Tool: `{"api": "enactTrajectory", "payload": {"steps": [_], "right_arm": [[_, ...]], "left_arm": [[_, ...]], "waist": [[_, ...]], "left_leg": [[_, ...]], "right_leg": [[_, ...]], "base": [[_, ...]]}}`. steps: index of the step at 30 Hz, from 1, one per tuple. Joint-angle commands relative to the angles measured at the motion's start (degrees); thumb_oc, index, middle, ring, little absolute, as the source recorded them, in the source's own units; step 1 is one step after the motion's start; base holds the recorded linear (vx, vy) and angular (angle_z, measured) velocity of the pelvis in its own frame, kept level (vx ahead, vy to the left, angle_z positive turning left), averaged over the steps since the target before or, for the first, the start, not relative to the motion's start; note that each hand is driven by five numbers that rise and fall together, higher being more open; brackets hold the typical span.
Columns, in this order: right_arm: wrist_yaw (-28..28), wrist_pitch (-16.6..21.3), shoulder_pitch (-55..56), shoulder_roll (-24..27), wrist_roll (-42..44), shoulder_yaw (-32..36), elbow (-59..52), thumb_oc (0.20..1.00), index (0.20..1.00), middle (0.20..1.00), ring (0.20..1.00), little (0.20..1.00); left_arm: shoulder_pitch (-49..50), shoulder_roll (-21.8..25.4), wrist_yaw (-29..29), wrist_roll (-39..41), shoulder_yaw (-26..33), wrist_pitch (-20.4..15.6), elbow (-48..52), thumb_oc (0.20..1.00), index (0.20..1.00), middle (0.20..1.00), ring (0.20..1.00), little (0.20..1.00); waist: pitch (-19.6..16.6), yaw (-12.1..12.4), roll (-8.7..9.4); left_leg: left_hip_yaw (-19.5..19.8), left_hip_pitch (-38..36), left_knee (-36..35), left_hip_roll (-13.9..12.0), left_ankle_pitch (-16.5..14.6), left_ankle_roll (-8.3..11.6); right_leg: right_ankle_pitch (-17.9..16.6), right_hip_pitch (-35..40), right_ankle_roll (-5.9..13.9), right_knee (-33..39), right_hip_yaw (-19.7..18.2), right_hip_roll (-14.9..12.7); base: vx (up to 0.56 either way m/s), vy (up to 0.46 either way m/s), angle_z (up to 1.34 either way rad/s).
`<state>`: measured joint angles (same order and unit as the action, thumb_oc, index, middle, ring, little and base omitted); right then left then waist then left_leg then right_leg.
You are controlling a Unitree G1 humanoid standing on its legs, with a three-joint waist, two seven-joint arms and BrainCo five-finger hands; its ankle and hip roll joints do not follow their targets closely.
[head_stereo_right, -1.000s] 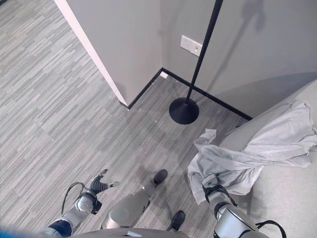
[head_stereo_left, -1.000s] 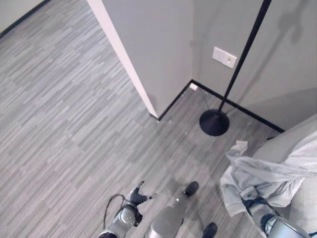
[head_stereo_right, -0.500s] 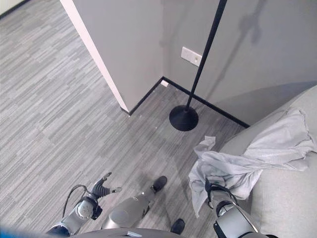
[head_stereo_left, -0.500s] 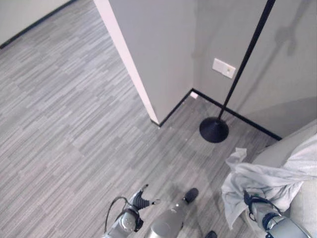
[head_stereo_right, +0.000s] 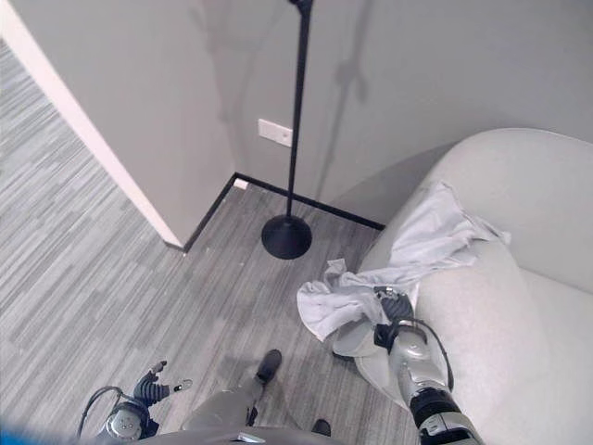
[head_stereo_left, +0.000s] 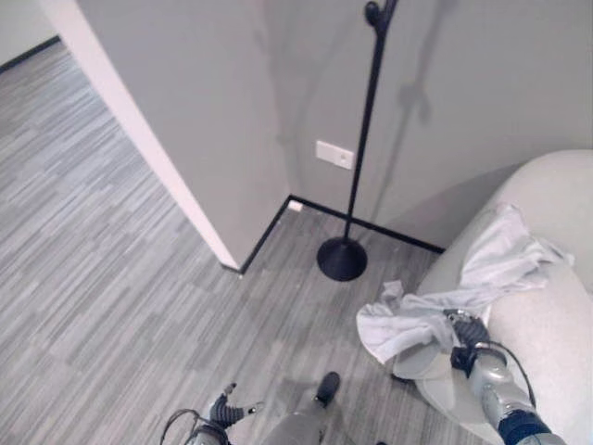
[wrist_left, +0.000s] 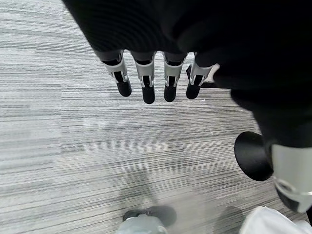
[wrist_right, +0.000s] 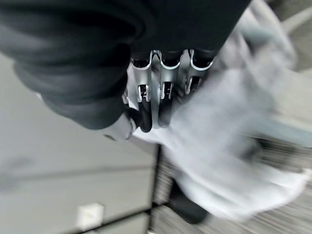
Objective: Hang the clothes on the sofa on the clothes rack.
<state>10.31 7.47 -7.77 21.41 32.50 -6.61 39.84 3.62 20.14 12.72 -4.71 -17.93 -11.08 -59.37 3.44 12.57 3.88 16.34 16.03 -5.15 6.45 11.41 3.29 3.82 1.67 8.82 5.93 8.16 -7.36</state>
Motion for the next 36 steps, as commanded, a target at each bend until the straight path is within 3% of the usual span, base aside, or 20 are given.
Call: {"api": "enactTrajectory", "payload": {"steps": [1,7,9,10,12,13,15,16,17,18,19,21,23,24,26,36], "right_arm": [[-1.0,6.8,-0.7,4.2,9.5,2.7,-5.1,0.200,0.200,0.200,0.200,0.200],[-0.1,14.3,-0.5,-4.0,21.6,8.1,-16.5,0.200,0.200,0.200,0.200,0.200],[1.2,14.9,-0.1,-4.3,19.9,8.3,-18.6,0.200,0.200,0.200,0.200,0.200],[3.2,14.1,0.6,-3.6,14.2,7.2,-20.7,0.200,0.200,0.200,0.200,0.200],[3.7,11.7,0.7,-0.4,6.9,5.0,-21.4,0.404,0.404,0.404,0.404,0.404],[4.1,9.9,0.5,1.3,2.1,3.7,-21.7,1.000,1.000,1.000,1.000,1.000],[4.6,6.2,-1.0,5.0,-9.4,-0.2,-21.7,1.000,1.000,1.000,1.000,1.000],[4.7,6.1,-1.1,5.0,-9.5,-0.2,-21.7,1.000,1.000,1.000,1.000,1.000],[4.8,3.5,-2.3,7.5,-17.7,-2.7,-20.8,1.000,1.000,1.000,1.000,1.000],[4.8,3.5,-2.3,7.5,-17.7,-2.7,-20.8,1.000,1.000,1.000,1.000,1.000],[5.1,1.2,-4.1,9.8,-25.8,-5.1,-19.2,1.000,1.000,1.000,1.000,1.000],[5.7,0.3,-4.9,10.5,-29.3,-5.9,-18.0,1.000,1.000,1.000,1.000,1.000],[9.0,-3.4,-8.3,12.2,-42.2,-8.3,-11.7,1.000,1.000,1.000,1.000,1.000],[9.1,-3.3,-8.4,12.1,-42.3,-8.4,-11.6,1.000,1.000,1.000,1.000,1.000],[12.6,-6.6,-12.3,13.5,-53.1,-10.6,-5.4,1.000,1.000,1.000,1.000,1.000],[20.1,-11.6,-21.0,14.9,-65.6,-16.3,9.1,1.000,1.000,1.000,1.000,1.000]], "left_arm": [[-1.5,-1.5,1.2,3.2,-0.3,-0.7,-3.0,1.000,1.000,1.000,1.000,1.000],[-1.3,-1.8,1.7,4.6,0.6,-0.5,-0.3,1.000,1.000,1.000,1.000,1.000],[-1.3,-1.7,1.9,4.2,0.5,-0.5,0.4,1.000,1.000,1.000,1.000,1.000],[-1.4,-1.5,1.9,3.3,0.2,-0.7,0.6,1.000,1.000,1.000,1.000,1.000],[-1.4,-1.2,1.5,2.8,-0.2,-1.0,1.5,1.000,1.000,1.000,1.000,1.000],[-1.4,-1.1,1.4,2.5,-0.4,-1.2,2.0,1.000,1.000,1.000,1.000,1.000],[-1.4,-1.1,1.1,2.1,-0.9,-1.6,2.5,1.000,1.000,1.000,1.000,1.000],[-1.4,-1.1,1.1,2.1,-0.9,-1.6,2.5,1.000,1.000,1.000,1.000,1.000],[-1.3,-1.1,0.9,1.5,-1.1,-1.8,2.5,1.000,1.000,1.000,1.000,1.000],[-1.3,-1.1,0.9,1.5,-1.1,-1.8,2.5,1.000,1.000,1.000,1.000,1.000],[-0.9,-1.1,0.8,0.8,-1.3,-2.0,2.6,1.000,1.000,1.000,1.000,1.000],[-0.7,-1.2,1.1,0.3,-1.5,-2.1,2.6,1.000,1.000,1.000,1.000,1.000],[-0.3,-1.4,2.3,-0.9,-1.3,-2.5,2.4,1.000,1.000,1.000,1.000,1.000],[-0.3,-1.4,2.3,-0.9,-1.3,-2.5,2.3,1.000,1.000,1.000,1.000,1.000],[-0.4,-1.5,4.1,-2.4,-1.2,-2.8,2.1,1.000,1.000,1.000,1.000,1.000],[-1.6,0.1,8.1,-6.1,-2.4,-4.0,5.9,1.000,1.000,1.000,1.000,1.000]], "waist": [[-1.3,0.6,-1.76],[-2.6,-0.5,-2.26],[-2.8,-0.8,-2.40],[-3.0,-1.2,-2.49],[-3.1,-1.6,-2.59],[-3.0,-1.7,-2.69],[-2.9,-1.8,-2.64],[-2.9,-1.9,-2.66],[-2.8,-1.7,-2.56],[-2.8,-1.7,-2.56],[-2.8,-1.3,-2.35],[-2.7,-1.0,-2.22],[-2.6,0.0,-1.96],[-2.5,0.0,-1.96],[-2.4,1.3,-1.65],[-0.8,5.6,-1.06]], "left_leg": [[-0.4,0.5,0.1,-3.1,-5.2,1.27],[-1.2,-0.3,0.1,-3.7,-5.5,1.38],[-1.4,-0.5,0.1,-3.8,-5.5,1.42],[-1.8,-1.0,0.1,-4.0,-5.6,1.44],[-2.1,-1.3,0.1,-4.2,-5.7,1.47],[-2.2,-1.5,0.1,-4.3,-5.7,1.46],[-2.3,-1.8,0.1,-4.4,-5.7,1.32],[-2.4,-1.8,0.1,-4.4,-5.7,1.32],[-2.4,-1.9,0.1,-4.4,-5.8,1.24],[-2.4,-1.9,0.1,-4.4,-5.8,1.24],[-2.2,-1.8,0.1,-4.4,-5.9,1.14],[-2.1,-1.8,0.1,-4.3,-5.9,1.07],[-1.7,-1.6,0.1,-4.2,-6.0,0.88],[-1.7,-1.6,0.1,-4.2,-6.0,0.88],[-1.4,-1.2,0.1,-4.0,-6.1,0.78],[0.3,1.6,0.1,-3.3,-5.8,0.58]], "right_leg": [[1.4,-0.3,1.33,-0.9,-0.3,-1.4],[1.4,0.3,1.06,-0.9,-1.2,-1.2],[1.5,0.5,1.05,-0.9,-1.2,-1.2],[1.5,0.8,0.96,-0.9,-1.6,-1.3],[1.2,0.9,0.93,-0.9,-1.8,-1.4],[1.2,1.0,0.93,-0.9,-1.9,-1.4],[0.9,1.0,0.95,-0.9,-2.1,-1.5],[0.9,1.0,0.95,-0.9,-2.2,-1.5],[0.9,0.9,0.97,-0.9,-2.2,-1.5],[0.9,0.9,0.97,-0.9,-2.2,-1.5],[0.9,0.9,1.00,-0.9,-2.2,-1.5],[0.9,0.8,1.05,-0.9,-2.1,-1.5],[1.0,0.7,1.22,-0.9,-1.9,-1.6],[1.0,0.7,1.22,-0.9,-1.9,-1.6],[1.1,0.5,1.42,-0.9,-1.3,-1.6],[0.8,-1.3,1.83,-0.9,-0.8,-1.5]], "base": [[0.00,-0.014,-0.09],[0.01,-0.015,-0.04],[0.00,-0.012,-0.08],[0.01,-0.004,-0.15],[0.01,-0.002,-0.15],[0.00,0.003,-0.10],[0.00,0.010,-0.07],[0.02,0.020,-0.08],[0.01,0.015,-0.08],[0.04,0.031,-0.09],[0.02,0.016,-0.08],[0.02,0.010,-0.04],[0.03,0.027,0.02],[0.03,0.021,0.04],[0.04,0.018,0.11],[0.01,0.006,0.11]]}}
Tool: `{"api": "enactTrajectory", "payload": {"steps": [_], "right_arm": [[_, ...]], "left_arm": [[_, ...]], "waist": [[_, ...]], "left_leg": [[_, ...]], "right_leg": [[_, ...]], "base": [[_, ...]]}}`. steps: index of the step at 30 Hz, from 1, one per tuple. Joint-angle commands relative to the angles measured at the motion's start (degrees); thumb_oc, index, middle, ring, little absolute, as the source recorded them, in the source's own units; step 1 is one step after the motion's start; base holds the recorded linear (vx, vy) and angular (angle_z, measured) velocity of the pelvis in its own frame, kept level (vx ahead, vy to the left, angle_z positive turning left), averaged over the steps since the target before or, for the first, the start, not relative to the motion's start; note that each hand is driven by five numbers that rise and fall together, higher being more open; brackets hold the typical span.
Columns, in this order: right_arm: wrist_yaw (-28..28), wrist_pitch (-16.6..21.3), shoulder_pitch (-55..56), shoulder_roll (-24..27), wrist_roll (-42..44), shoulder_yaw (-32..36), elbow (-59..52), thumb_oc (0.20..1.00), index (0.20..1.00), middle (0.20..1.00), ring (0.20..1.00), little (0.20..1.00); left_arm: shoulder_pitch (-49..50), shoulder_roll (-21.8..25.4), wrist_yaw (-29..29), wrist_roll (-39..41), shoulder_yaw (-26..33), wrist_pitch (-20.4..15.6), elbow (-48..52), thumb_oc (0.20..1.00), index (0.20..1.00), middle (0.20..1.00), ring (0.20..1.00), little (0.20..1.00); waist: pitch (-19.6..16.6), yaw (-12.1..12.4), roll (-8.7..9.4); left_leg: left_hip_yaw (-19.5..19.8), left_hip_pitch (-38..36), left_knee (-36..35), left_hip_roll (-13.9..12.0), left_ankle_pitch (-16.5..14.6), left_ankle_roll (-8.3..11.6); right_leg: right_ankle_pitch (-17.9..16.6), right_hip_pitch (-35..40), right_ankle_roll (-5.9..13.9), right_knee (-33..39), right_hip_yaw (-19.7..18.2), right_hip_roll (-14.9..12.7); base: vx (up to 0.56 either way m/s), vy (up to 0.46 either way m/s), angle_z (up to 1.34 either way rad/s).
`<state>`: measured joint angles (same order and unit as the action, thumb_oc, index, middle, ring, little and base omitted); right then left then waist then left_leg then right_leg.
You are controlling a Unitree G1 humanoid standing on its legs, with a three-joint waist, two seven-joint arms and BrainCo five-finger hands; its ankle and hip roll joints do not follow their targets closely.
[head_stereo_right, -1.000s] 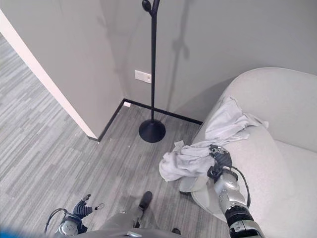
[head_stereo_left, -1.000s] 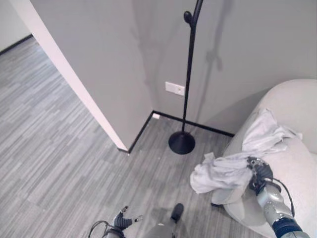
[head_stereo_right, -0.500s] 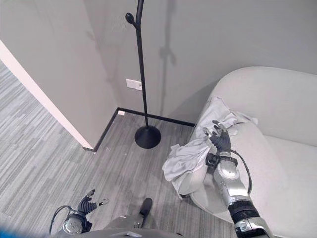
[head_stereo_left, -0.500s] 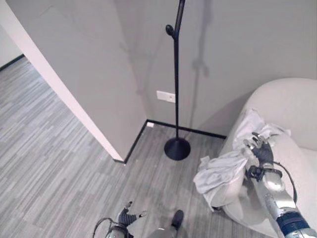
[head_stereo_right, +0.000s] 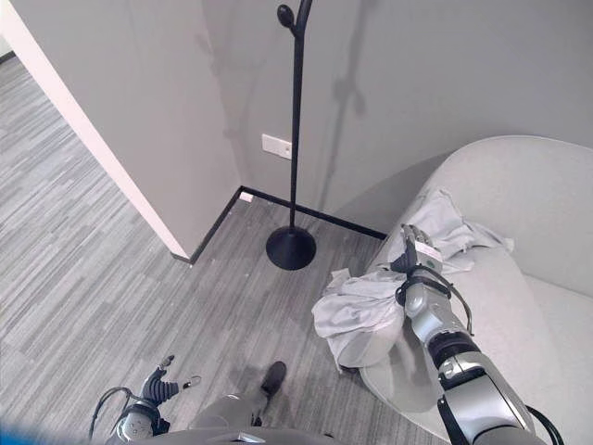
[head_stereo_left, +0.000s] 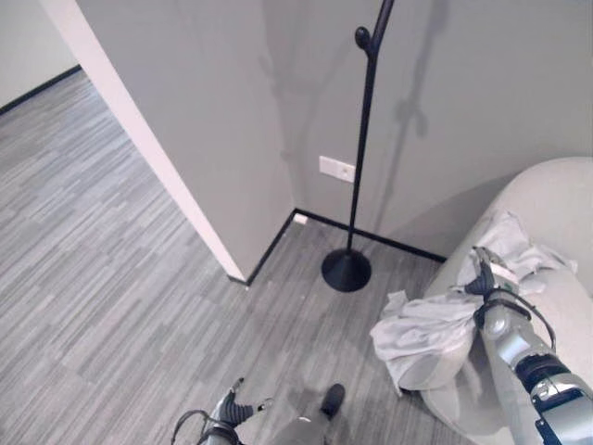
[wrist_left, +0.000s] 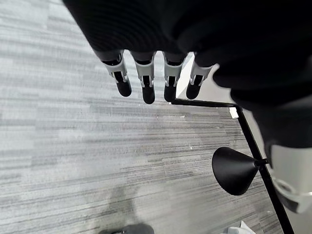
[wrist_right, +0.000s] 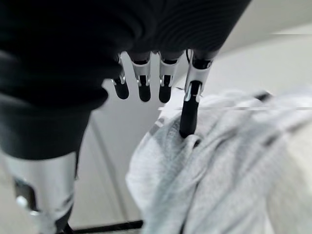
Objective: Hang the clothes on the sofa on the clothes rack.
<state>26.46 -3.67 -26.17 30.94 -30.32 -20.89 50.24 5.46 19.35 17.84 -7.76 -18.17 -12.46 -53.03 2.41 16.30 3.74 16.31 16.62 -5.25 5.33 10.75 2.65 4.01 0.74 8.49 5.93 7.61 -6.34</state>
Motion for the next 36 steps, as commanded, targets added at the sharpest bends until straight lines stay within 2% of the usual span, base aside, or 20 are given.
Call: {"api": "enactTrajectory", "payload": {"steps": [1,4,5,7,11,12,14,15,21,27,33,34,36], "right_arm": [[5.4,-0.6,-3.9,5.5,-2.7,-2.8,0.9,1.000,1.000,1.000,1.000,1.000],[6.1,-0.7,-4.8,5.4,-2.2,-3.2,2.1,1.000,1.000,1.000,1.000,1.000],[8.5,-1.6,-7.3,5.3,-2.3,-4.0,3.7,1.000,1.000,1.000,1.000,1.000],[9.1,-2.1,-7.9,5.4,-2.7,-4.4,4.2,1.000,1.000,1.000,1.000,1.000],[9.7,-4.4,-9.1,6.6,-9.6,-7.8,2.3,1.000,1.000,1.000,1.000,1.000],[8.6,-4.9,-9.4,7.0,-13.9,-10.8,3.9,1.000,1.000,1.000,1.000,1.000],[8.2,-5.3,-9.8,7.1,-15.5,-12.4,5.3,1.000,1.000,1.000,1.000,1.000],[6.9,-6.0,-10.5,6.8,-18.8,-16.4,9.3,1.000,1.000,1.000,1.000,1.000],[3.1,-8.0,-9.3,3.7,-24.7,-23.3,19.2,1.000,1.000,1.000,1.000,1.000],[0.6,-9.8,-5.5,1.7,-28.4,-25.0,24.7,1.000,1.000,1.000,1.000,1.000],[-2.7,-10.6,-2.1,-0.1,-27.0,-23.1,30.9,1.000,1.000,1.000,1.000,1.000],[-4.5,-10.3,0.0,-0.3,-25.4,-21.6,33.0,0.200,0.200,0.200,0.200,0.200],[-5.0,-10.2,0.7,-0.5,-24.8,-21.1,33.7,0.200,0.200,0.200,0.200,0.200]], "left_arm": [[-4.0,1.3,4.0,-4.2,-2.8,-2.8,0.5,1.000,1.000,1.000,1.000,1.000],[-4.6,1.6,4.5,-4.9,-3.4,-2.8,0.8,1.000,1.000,1.000,1.000,1.000],[-6.1,1.9,6.0,-5.9,-5.0,-2.9,1.4,1.000,1.000,1.000,1.000,1.000],[-6.5,1.8,6.4,-6.1,-5.3,-3.0,1.2,1.000,1.000,1.000,1.000,1.000],[-8.0,1.6,8.2,-8.4,-6.6,-2.7,0.7,1.000,1.000,1.000,1.000,1.000],[-8.7,1.7,8.7,-10.1,-7.6,-2.7,0.6,1.000,1.000,1.000,1.000,1.000],[-9.0,1.7,9.1,-10.5,-7.9,-2.6,0.4,1.000,1.000,1.000,1.000,1.000],[-9.9,1.6,9.7,-10.8,-8.5,-2.6,0.5,1.000,1.000,1.000,1.000,1.000],[-11.3,0.6,11.2,-10.6,-9.4,-1.8,-1.6,1.000,1.000,1.000,1.000,1.000],[-11.5,-0.3,11.7,-10.2,-9.6,-1.6,-3.4,1.000,1.000,1.000,1.000,1.000],[-12.4,-0.5,11.1,-9.9,-11.1,-1.4,-2.6,1.000,1.000,1.000,1.000,1.000],[-12.5,0.0,10.3,-10.1,-11.6,-1.3,-1.0,1.000,1.000,1.000,1.000,1.000],[-12.4,0.3,9.9,-10.3,-11.8,-1.1,-0.2,1.000,1.000,1.000,1.000,1.000]], "waist": [[0.9,2.6,-1.08],[1.3,2.9,-1.16],[2.5,3.6,-1.26],[2.6,3.8,-1.26],[3.5,4.0,-0.95],[4.0,4.1,-0.87],[4.2,4.2,-0.91],[5.3,4.3,-1.02],[7.1,4.4,-1.11],[7.9,3.9,-1.13],[9.0,4.3,-1.86],[9.2,4.5,-2.28],[9.2,4.6,-2.43]], "left_leg": [[0.7,1.8,0.2,-2.0,-4.9,1.17],[0.8,2.2,0.2,-2.0,-4.8,1.15],[0.9,3.2,0.2,-1.9,-4.5,1.07],[0.9,3.4,0.2,-1.9,-4.5,1.05],[0.7,3.8,0.2,-2.2,-4.5,0.92],[0.7,4.1,0.2,-2.2,-4.5,0.92],[0.7,4.3,0.2,-2.2,-4.4,0.96],[0.9,4.9,0.2,-2.2,-4.2,1.06],[1.1,6.3,0.2,-2.2,-3.6,1.33],[1.0,6.9,0.2,-2.0,-3.4,1.39],[1.3,7.5,0.2,-1.8,-3.2,1.43],[1.6,7.6,0.2,-1.6,-3.1,1.40],[1.7,7.7,0.2,-1.5,-3.1,1.38]], "right_leg": [[0.5,-1.1,2.21,-0.9,-0.4,-2.4],[0.4,-1.5,2.23,-0.9,-0.5,-2.3],[0.1,-2.6,2.31,-0.9,-0.8,-2.3],[0.0,-2.8,2.30,-0.9,-0.9,-2.2],[-0.3,-3.3,2.35,-0.9,-1.3,-2.2],[-0.3,-3.6,2.36,-0.9,-1.5,-2.1],[-0.3,-3.8,2.35,-0.9,-1.4,-2.2],[-0.4,-4.5,2.34,-0.9,-1.4,-2.1],[-0.7,-5.5,2.23,-0.9,-1.5,-2.0],[-0.8,-6.1,2.19,-0.9,-1.6,-1.8],[-0.9,-6.8,2.19,-0.9,-1.4,-1.9],[-1.0,-6.9,2.25,-0.9,-1.3,-2.0],[-1.0,-6.8,2.31,-0.9,-1.1,-2.0]], "base": [[-0.04,0.019,0.06],[-0.02,0.009,0.02],[-0.04,0.022,0.03],[-0.02,0.011,-0.01],[0.00,0.000,-0.01],[0.00,0.000,0.00],[-0.02,-0.003,0.00],[-0.04,-0.005,0.00],[-0.03,0.000,0.01],[0.00,0.000,0.00],[0.00,0.000,0.01],[0.00,0.000,0.00],[0.01,-0.002,0.07]]}}
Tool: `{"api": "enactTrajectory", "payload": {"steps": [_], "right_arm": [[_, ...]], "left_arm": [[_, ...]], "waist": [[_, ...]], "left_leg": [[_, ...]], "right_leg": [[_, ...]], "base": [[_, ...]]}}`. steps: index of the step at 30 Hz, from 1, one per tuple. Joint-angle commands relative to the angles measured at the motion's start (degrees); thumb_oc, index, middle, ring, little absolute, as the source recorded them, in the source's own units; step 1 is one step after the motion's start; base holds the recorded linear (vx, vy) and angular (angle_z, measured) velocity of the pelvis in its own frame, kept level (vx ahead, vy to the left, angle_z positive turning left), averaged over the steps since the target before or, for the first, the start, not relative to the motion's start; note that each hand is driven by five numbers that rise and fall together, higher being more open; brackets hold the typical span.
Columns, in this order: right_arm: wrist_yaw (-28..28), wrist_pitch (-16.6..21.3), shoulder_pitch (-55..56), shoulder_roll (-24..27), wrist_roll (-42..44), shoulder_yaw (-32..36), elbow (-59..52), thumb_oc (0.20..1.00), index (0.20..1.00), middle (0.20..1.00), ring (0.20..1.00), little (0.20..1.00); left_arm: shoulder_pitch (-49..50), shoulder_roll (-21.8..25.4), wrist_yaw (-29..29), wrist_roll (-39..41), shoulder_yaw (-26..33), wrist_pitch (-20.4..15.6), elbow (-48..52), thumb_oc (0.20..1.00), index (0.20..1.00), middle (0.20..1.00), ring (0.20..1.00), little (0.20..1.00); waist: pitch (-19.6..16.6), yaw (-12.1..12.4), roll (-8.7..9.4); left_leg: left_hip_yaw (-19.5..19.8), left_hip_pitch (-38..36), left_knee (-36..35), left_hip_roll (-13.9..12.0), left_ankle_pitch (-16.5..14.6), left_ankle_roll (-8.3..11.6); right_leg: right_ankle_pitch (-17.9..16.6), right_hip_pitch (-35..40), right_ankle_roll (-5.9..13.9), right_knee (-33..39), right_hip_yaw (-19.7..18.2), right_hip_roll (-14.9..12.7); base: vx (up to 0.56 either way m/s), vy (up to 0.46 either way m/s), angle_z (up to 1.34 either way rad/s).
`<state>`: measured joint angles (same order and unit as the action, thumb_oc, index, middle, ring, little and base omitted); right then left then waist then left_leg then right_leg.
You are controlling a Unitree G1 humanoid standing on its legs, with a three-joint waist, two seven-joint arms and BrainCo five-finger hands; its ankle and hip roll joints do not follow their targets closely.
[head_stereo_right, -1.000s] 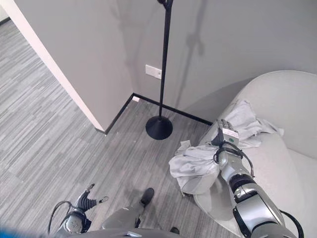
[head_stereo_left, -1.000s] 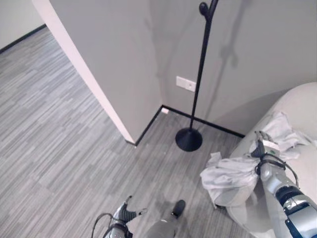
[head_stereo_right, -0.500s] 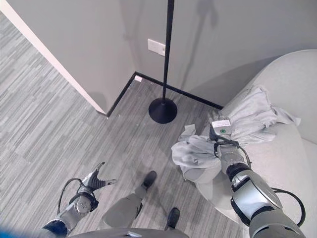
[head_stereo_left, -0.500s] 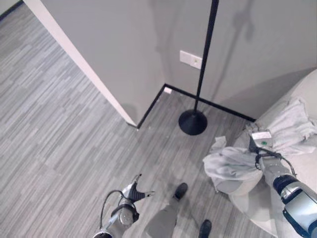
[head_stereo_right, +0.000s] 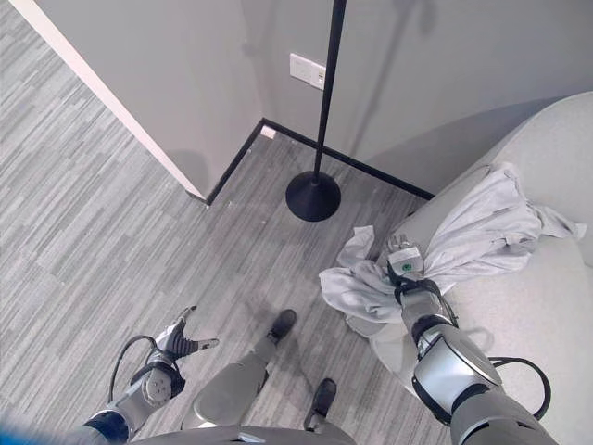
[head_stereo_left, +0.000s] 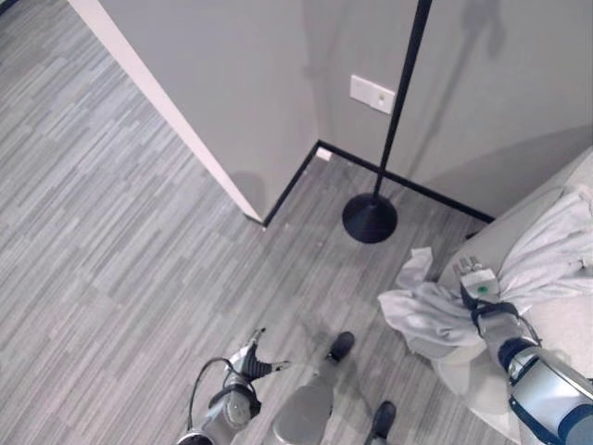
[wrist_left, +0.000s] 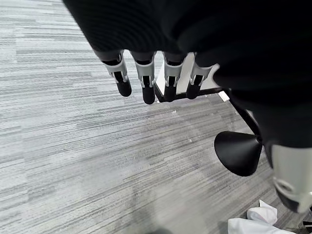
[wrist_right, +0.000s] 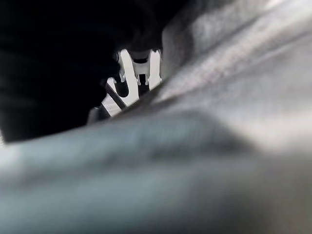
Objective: Hang the clothes on the sofa on the clothes rack.
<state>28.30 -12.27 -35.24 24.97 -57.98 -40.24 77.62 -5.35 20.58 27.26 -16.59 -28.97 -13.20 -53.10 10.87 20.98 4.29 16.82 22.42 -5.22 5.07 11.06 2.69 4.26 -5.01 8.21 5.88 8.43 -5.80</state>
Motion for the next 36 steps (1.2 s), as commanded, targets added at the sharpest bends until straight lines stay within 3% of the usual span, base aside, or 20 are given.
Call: {"api": "enactTrajectory", "payload": {"steps": [1,12,13,14,15,16,22,23,24,26,29,36], "right_arm": [[-7.3,-1.6,10.2,5.4,3.3,-1.3,6.9,0.200,0.200,0.200,0.200,0.200],[-6.5,-0.2,14.8,5.5,12.9,7.3,7.3,0.200,0.200,0.200,0.200,0.200],[-5.1,1.2,15.4,5.2,19.3,11.4,6.5,0.200,0.200,0.200,0.200,0.200],[-5.1,1.2,15.4,5.2,19.3,11.4,6.5,0.200,0.200,0.200,0.200,0.200],[-3.0,4.0,15.2,4.2,30.7,17.1,4.2,0.200,0.200,0.200,0.200,0.200],[-3.0,4.0,15.2,4.2,30.7,17.1,4.2,0.200,0.200,0.200,0.200,0.200],[-2.5,11.3,12.8,2.2,59.8,28.0,-2.9,0.200,0.200,0.200,0.200,0.200],[-2.5,11.3,12.9,2.2,59.9,28.0,-3.0,0.200,0.200,0.200,0.200,0.200],[-4.0,14.7,13.2,-0.8,72.1,30.2,-8.5,0.200,0.200,0.200,0.200,0.200],[-4.9,15.8,13.8,-1.9,75.7,30.6,-11.1,0.200,0.200,0.200,0.200,0.200],[-7.9,19.6,17.5,-3.0,85.2,30.5,-25.3,0.200,0.200,0.200,0.200,0.200],[-11.9,24.6,20.8,-3.2,98.7,33.9,-35.5,0.200,0.200,0.200,0.200,0.200]], "left_arm": [[-1.6,-0.8,0.1,-1.6,-1.0,-0.4,0.3,1.000,1.000,1.000,1.000,1.000],[0.4,0.2,-2.8,-0.5,1.3,-0.2,4.1,1.000,1.000,1.000,1.000,1.000],[1.1,0.6,-3.7,-0.4,1.4,-0.3,5.2,1.000,1.000,1.000,1.000,1.000],[1.1,0.6,-3.7,-0.4,1.4,-0.3,5.2,1.000,1.000,1.000,1.000,1.000],[1.9,1.5,-4.3,-0.4,1.7,-0.1,6.0,1.000,1.000,1.000,1.000,1.000],[1.9,1.5,-4.3,-0.4,1.7,-0.1,6.0,1.000,1.000,1.000,1.000,1.000],[3.0,3.7,-4.7,0.6,3.6,0.6,4.4,1.000,1.000,1.000,1.000,1.000],[3.0,3.7,-4.7,0.6,3.6,0.6,4.4,1.000,1.000,1.000,1.000,1.000],[2.8,3.8,-4.4,1.3,4.2,1.6,2.0,1.000,1.000,1.000,1.000,1.000],[2.7,3.9,-4.4,1.5,4.5,1.8,1.1,1.000,1.000,1.000,1.000,1.000],[3.1,3.5,-4.4,2.6,5.7,2.6,-1.1,1.000,1.000,1.000,1.000,1.000],[4.3,3.0,-5.3,3.1,6.1,2.7,-1.3,1.000,1.000,1.000,1.000,1.000]], "waist": [[0.7,0.0,-3.07],[-1.3,0.1,-3.11],[-1.8,-0.1,-3.11],[-1.8,-0.1,-3.11],[-2.5,-0.6,-2.83],[-2.6,-0.6,-2.90],[-4.3,-1.8,-1.47],[-4.2,-1.8,-1.42],[-4.7,-2.5,-0.79],[-5.0,-2.9,-0.50],[-5.7,-4.5,0.28],[-7.4,-5.8,0.50]], "left_leg": [[1.3,1.9,0.2,-1.2,-3.4,1.33],[1.2,0.3,0.2,-1.0,-4.1,1.12],[1.3,-0.1,0.2,-1.0,-4.2,1.11],[1.3,-0.1,0.2,-1.0,-4.2,1.11],[1.1,-1.0,0.2,-1.0,-4.6,1.13],[1.2,-0.8,0.2,-1.0,-4.4,1.13],[0.0,-2.0,0.2,-1.2,-5.1,0.94],[0.0,-2.0,0.2,-1.2,-5.1,0.93],[-0.7,-2.4,0.2,-1.3,-5.3,0.96],[-0.9,-2.5,0.2,-1.3,-5.3,1.01],[-1.7,-3.0,0.2,-1.5,-5.2,1.20],[-2.2,-3.8,0.2,-1.7,-5.3,1.46]], "right_leg": [[-1.2,-1.0,2.63,-0.9,-2.0,-2.6],[-0.7,0.3,2.86,-0.9,-1.5,-2.8],[-0.5,0.8,2.93,-0.9,-1.3,-2.8],[-0.5,0.8,2.93,-0.9,-1.3,-2.8],[-0.1,1.6,2.97,-0.9,-1.2,-2.9],[-0.2,1.5,3.00,-0.9,-1.2,-2.8],[0.2,2.4,2.85,-0.9,-1.5,-2.8],[0.2,2.5,2.85,-0.9,-1.5,-2.9],[0.4,2.9,2.73,-0.9,-1.5,-2.9],[0.4,3.0,2.67,-0.9,-1.5,-3.0],[0.3,3.3,2.62,-0.9,-1.3,-3.3],[0.2,4.1,2.70,-0.9,-1.0,-3.5]], "base": [[0.02,0.003,0.11],[0.01,-0.001,0.02],[0.01,-0.004,0.12],[0.04,-0.013,0.11],[0.01,-0.004,0.10],[0.00,0.000,0.00],[0.00,-0.013,-0.01],[-0.04,-0.034,-0.05],[-0.03,-0.022,-0.05],[-0.02,-0.020,-0.06],[-0.02,-0.006,-0.10],[-0.01,0.003,-0.06]]}}
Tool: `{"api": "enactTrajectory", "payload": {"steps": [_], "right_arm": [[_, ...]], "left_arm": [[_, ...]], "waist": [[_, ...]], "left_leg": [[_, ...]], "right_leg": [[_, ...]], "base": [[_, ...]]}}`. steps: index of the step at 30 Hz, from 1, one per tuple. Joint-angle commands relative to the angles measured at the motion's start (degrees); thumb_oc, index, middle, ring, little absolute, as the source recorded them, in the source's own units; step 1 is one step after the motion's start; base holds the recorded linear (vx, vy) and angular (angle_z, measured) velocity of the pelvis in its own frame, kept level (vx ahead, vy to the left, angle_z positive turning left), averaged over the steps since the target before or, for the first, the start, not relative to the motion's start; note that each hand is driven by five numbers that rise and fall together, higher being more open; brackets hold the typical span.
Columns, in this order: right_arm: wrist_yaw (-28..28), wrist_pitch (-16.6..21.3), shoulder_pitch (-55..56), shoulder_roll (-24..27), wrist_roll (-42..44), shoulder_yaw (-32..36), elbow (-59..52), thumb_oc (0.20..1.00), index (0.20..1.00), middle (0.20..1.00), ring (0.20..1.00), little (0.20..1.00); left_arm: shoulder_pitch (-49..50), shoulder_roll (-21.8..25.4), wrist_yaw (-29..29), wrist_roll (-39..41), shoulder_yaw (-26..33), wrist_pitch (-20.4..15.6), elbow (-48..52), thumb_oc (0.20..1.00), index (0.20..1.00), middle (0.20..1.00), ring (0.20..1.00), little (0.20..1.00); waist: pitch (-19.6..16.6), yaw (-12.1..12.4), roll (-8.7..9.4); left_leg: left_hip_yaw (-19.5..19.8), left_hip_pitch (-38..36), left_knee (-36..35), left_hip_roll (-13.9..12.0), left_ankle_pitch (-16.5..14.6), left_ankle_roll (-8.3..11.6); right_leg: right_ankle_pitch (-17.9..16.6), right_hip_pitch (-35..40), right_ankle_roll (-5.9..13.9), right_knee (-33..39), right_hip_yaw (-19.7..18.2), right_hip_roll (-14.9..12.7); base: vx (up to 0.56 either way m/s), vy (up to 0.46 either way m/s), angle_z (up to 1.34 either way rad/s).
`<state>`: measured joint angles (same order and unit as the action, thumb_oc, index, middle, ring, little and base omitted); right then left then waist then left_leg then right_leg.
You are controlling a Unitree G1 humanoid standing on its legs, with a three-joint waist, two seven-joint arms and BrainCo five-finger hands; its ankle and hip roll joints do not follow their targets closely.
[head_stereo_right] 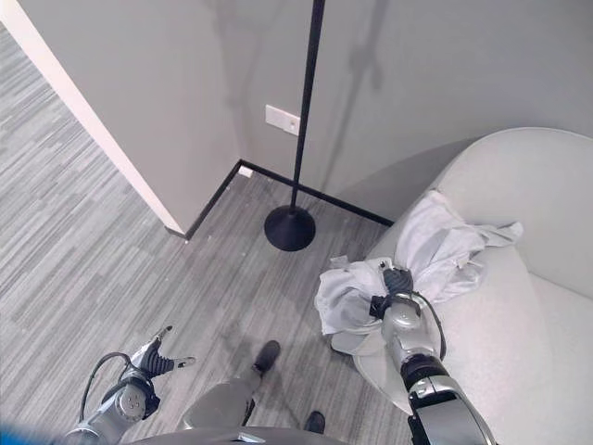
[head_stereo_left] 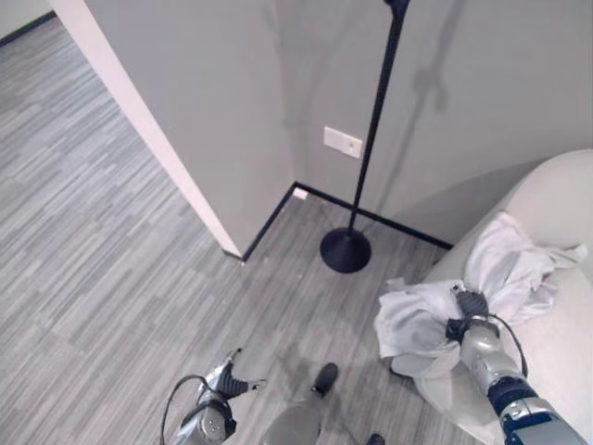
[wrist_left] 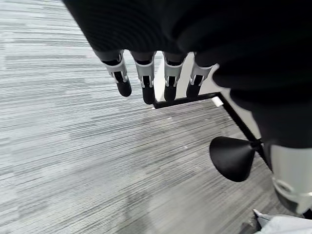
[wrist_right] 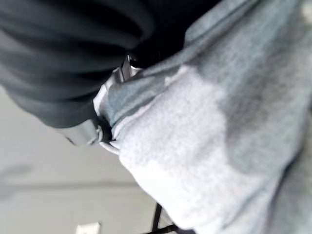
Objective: Hang the clothes on the sofa on the clothes rack.
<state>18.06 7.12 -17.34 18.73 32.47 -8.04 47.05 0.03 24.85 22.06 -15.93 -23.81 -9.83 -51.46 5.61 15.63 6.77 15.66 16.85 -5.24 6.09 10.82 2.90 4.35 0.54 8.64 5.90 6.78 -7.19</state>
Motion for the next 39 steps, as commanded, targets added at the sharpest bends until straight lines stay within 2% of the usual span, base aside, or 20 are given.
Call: {"api": "enactTrajectory", "payload": {"steps": [1,9,13,17,22,24,29,30,39], "right_arm": [[-1.8,5.7,3.0,3.1,9.8,2.3,-5.8,0.200,0.200,0.200,0.200,0.200],[-4.0,10.4,5.1,0.2,20.9,6.1,-15.2,0.200,0.200,0.200,0.200,0.200],[-4.5,15.6,6.7,-5.3,27.2,9.4,-22.8,0.200,0.200,0.200,0.200,0.200],[-2.4,21.7,7.5,-10.2,28.1,12.7,-32.2,0.200,0.200,0.200,0.200,0.200],[-1.1,23.6,5.5,-10.8,26.7,12.9,-37.9,0.200,0.200,0.200,0.200,0.200],[-0.7,24.6,3.0,-9.9,25.3,11.8,-43.0,0.200,0.200,0.200,0.200,0.200],[0.3,25.2,-1.5,-7.4,23.7,10.6,-46.1,0.200,0.200,0.200,0.200,0.200],[0.6,24.9,-4.2,-5.5,22.8,9.6,-47.5,0.200,0.200,0.200,0.200,0.200],[4.1,23.5,-18.5,2.0,21.0,5.8,-47.1,0.200,0.200,0.200,0.200,0.200]], "left_arm": [[-1.0,-1.5,-0.3,2.5,0.9,-0.6,-3.2,1.000,1.000,1.000,1.000,1.000],[0.8,-2.8,-1.7,3.5,1.9,-0.2,-3.4,1.000,1.000,1.000,1.000,1.000],[1.4,-3.2,-1.8,4.6,2.8,0.0,-2.5,1.000,1.000,1.000,1.000,1.000],[1.5,-3.0,-2.2,4.1,2.3,-0.5,1.4,1.000,1.000,1.000,1.000,1.000],[1.5,-2.9,-2.5,5.1,2.0,-0.9,3.9,1.000,1.000,1.000,1.000,1.000],[1.2,-2.7,-2.6,5.6,1.6,-1.2,5.3,1.000,1.000,1.000,1.000,1.000],[0.3,-2.6,-2.6,6.0,0.9,-1.4,7.2,1.000,1.000,1.000,1.000,1.000],[-0.1,-2.6,-2.8,6.6,0.4,-1.5,8.0,1.000,1.000,1.000,1.000,1.000],[-2.3,-3.2,-1.5,9.8,-0.5,-0.6,11.1,1.000,1.000,1.000,1.000,1.000]], "waist": [[-2.5,-0.6,-1.99],[-4.5,-1.6,-2.10],[-5.4,-2.2,-2.46],[-6.6,-2.9,-3.27],[-7.3,-3.0,-3.74],[-7.8,-3.3,-3.77],[-8.2,-3.2,-3.38],[-8.5,-3.3,-2.93],[-9.1,-3.3,-1.32]], "left_leg": [[-1.1,1.6,0.2,-2.7,-5.1,1.32],[-1.9,0.2,0.2,-3.2,-5.4,1.42],[-2.2,-0.3,0.2,-3.4,-5.5,1.46],[-2.7,-1.1,0.2,-3.6,-5.6,1.60],[-3.1,-1.8,0.2,-3.8,-5.7,1.60],[-3.8,-2.4,0.2,-4.1,-5.8,1.60],[-4.3,-3.4,0.2,-4.5,-6.0,1.60],[-4.5,-3.7,0.2,-4.9,-6.0,1.68],[-5.4,-4.7,0.2,-6.1,-5.9,2.26]], "right_leg": [[0.2,-1.3,2.27,-0.9,0.8,-2.2],[0.0,-0.4,2.12,-0.9,0.4,-2.3],[0.0,0.0,2.00,-0.9,0.2,-2.4],[0.3,0.8,1.82,-0.9,0.3,-2.5],[0.2,1.1,1.76,-0.9,-0.1,-2.4],[0.1,1.4,1.66,-0.9,-0.6,-2.3],[0.0,2.0,1.45,-0.9,-1.4,-2.1],[0.0,2.1,1.35,-0.9,-1.6,-2.0],[-0.3,2.6,0.73,-0.9,-2.6,-0.9]], "base": [[-0.01,0.014,-0.13],[0.00,0.007,-0.04],[0.00,0.000,-0.01],[0.00,0.000,0.00],[-0.01,-0.001,-0.08],[-0.01,0.001,-0.20],[0.00,-0.004,-0.12],[-0.01,-0.009,-0.07],[-0.02,-0.021,-0.08]]}}
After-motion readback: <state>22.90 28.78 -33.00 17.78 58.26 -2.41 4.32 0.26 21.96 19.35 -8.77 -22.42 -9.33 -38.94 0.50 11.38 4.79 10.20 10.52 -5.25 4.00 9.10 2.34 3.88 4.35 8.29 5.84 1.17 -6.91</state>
